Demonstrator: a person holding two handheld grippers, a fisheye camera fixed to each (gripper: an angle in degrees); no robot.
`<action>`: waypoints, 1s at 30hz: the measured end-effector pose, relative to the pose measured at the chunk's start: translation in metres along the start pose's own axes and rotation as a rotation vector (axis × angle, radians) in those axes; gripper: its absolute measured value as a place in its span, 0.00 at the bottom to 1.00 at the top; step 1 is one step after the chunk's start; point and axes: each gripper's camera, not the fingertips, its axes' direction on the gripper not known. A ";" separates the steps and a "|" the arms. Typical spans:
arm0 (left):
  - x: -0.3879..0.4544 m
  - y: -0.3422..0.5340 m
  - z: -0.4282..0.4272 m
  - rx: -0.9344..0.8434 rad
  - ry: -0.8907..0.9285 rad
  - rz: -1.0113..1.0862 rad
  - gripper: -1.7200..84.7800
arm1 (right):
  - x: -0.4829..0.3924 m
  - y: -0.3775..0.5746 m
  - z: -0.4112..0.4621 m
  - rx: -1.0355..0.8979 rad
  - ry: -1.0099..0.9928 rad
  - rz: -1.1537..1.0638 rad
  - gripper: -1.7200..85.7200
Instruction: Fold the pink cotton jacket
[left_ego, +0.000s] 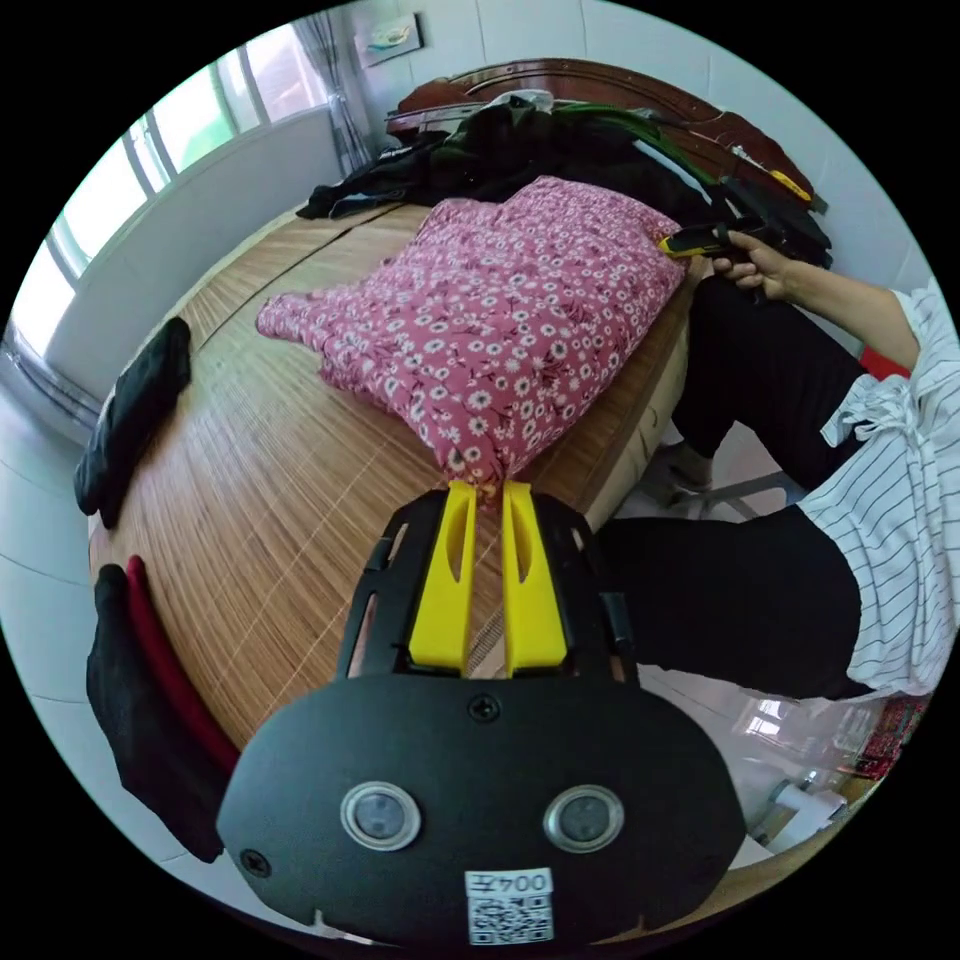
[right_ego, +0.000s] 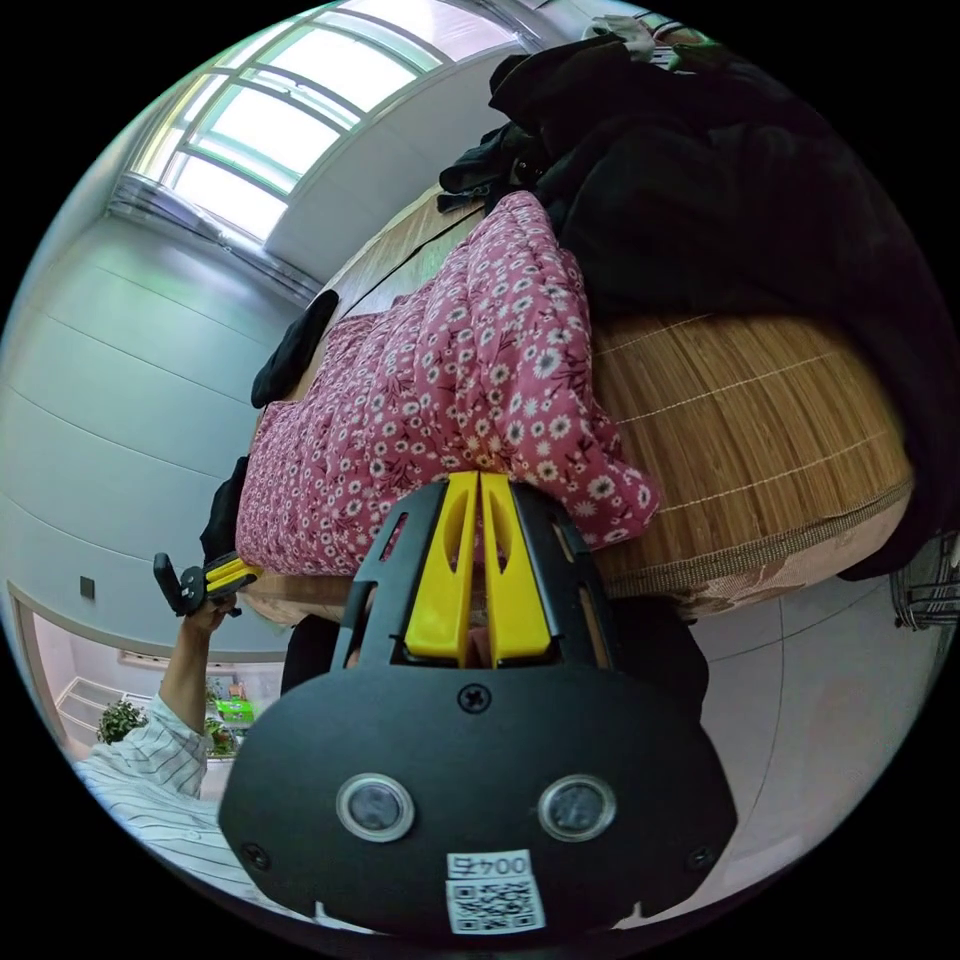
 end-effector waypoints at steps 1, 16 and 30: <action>0.003 0.004 0.010 -0.005 -0.005 -0.010 0.05 | -0.003 0.002 0.002 -0.004 0.012 -0.006 0.01; -0.010 0.024 -0.077 0.517 0.184 -0.409 0.02 | -0.019 0.073 -0.064 0.249 -0.138 -0.270 0.08; 0.042 -0.179 0.117 0.096 0.087 -0.281 0.02 | 0.005 0.075 -0.044 -0.041 0.183 -0.788 0.17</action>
